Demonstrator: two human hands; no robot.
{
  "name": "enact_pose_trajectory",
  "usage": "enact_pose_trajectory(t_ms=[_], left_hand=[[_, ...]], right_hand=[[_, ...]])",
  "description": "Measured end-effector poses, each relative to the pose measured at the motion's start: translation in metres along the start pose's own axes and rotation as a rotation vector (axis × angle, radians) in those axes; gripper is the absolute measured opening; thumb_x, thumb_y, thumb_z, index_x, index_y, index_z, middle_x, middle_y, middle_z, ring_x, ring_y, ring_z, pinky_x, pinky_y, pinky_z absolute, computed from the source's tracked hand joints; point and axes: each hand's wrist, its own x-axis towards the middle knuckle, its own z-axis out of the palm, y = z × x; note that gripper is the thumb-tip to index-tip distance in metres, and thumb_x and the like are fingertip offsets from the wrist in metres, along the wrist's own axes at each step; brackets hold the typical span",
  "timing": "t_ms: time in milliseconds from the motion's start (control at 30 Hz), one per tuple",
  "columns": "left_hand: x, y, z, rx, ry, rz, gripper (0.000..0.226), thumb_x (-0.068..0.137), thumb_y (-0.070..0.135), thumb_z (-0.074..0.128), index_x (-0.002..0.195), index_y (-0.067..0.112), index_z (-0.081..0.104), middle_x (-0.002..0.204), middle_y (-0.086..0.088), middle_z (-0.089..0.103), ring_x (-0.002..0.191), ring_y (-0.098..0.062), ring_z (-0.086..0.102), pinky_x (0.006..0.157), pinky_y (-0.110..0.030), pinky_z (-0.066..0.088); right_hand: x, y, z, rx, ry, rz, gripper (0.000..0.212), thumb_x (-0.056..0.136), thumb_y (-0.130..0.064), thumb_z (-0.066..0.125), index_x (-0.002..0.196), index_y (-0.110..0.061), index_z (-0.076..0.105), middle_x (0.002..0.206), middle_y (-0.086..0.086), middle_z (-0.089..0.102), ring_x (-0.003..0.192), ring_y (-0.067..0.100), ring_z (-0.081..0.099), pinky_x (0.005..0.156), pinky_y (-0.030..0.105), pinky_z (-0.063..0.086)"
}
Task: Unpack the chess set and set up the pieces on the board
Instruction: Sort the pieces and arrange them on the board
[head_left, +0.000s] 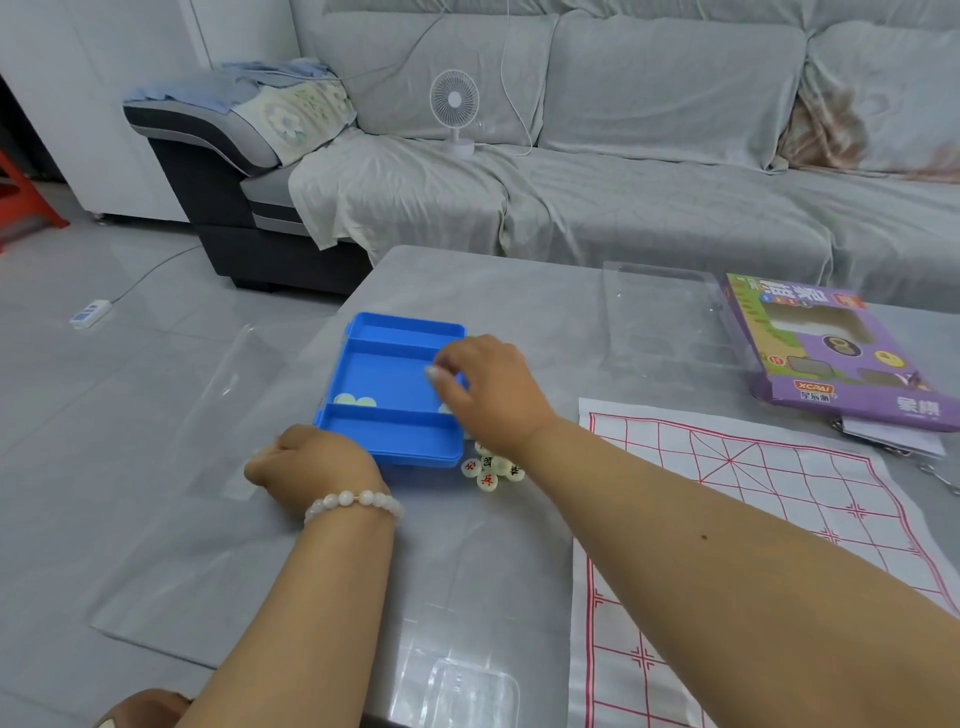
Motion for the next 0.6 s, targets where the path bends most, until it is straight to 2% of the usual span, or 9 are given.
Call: enact_pose_trajectory(t_ms=[67,133,333,533,600], left_hand=[[-0.007,0.007,0.000,-0.043,0.027,-0.012,0.024,0.096,0.021,0.033,0.110,0.004,0.042,0.118,-0.012,0.054,0.090,-0.020,0.052,0.074,-0.025,0.038],[-0.009,0.009,0.000,-0.036,0.045,0.029,0.029,0.097,0.021,0.033,0.117,0.001,0.043,0.118,-0.012,0.054,0.096,-0.022,0.055,0.074,-0.024,0.038],[-0.002,0.008,-0.004,-0.010,0.015,-0.025,0.030,0.095,0.023,0.035,0.115,0.003,0.046,0.112,-0.010,0.058,0.090,-0.021,0.056,0.072,-0.026,0.040],[-0.004,0.008,-0.005,-0.009,0.018,-0.025,0.021,0.095,0.023,0.036,0.106,0.008,0.046,0.109,-0.012,0.059,0.092,-0.024,0.058,0.071,-0.029,0.042],[-0.007,0.008,-0.007,0.017,-0.017,-0.013,0.018,0.094,0.022,0.037,0.101,0.008,0.045,0.111,-0.018,0.059,0.097,-0.031,0.059,0.075,-0.035,0.047]], right_hand=[[0.000,-0.007,0.005,-0.340,-0.125,-0.170,0.038,0.096,-0.044,0.033,0.078,-0.017,0.052,0.075,-0.004,0.049,0.077,0.016,0.039,0.080,0.032,0.031],[0.000,-0.008,0.008,-0.457,-0.199,-0.178,0.036,0.099,-0.043,0.027,0.078,-0.019,0.043,0.074,-0.005,0.042,0.080,0.015,0.033,0.088,0.034,0.028],[0.006,-0.008,0.013,-0.390,-0.311,-0.071,0.048,0.101,-0.042,0.020,0.059,-0.024,0.033,0.059,-0.006,0.034,0.079,0.018,0.035,0.091,0.036,0.029],[0.008,-0.004,0.021,-0.432,-0.290,-0.136,0.056,0.101,-0.045,0.019,0.053,-0.020,0.036,0.056,-0.004,0.038,0.075,0.019,0.037,0.086,0.034,0.029],[0.011,-0.001,0.020,-0.421,-0.327,-0.136,0.055,0.100,-0.046,0.020,0.053,-0.020,0.034,0.054,-0.006,0.037,0.072,0.018,0.038,0.081,0.032,0.027]])
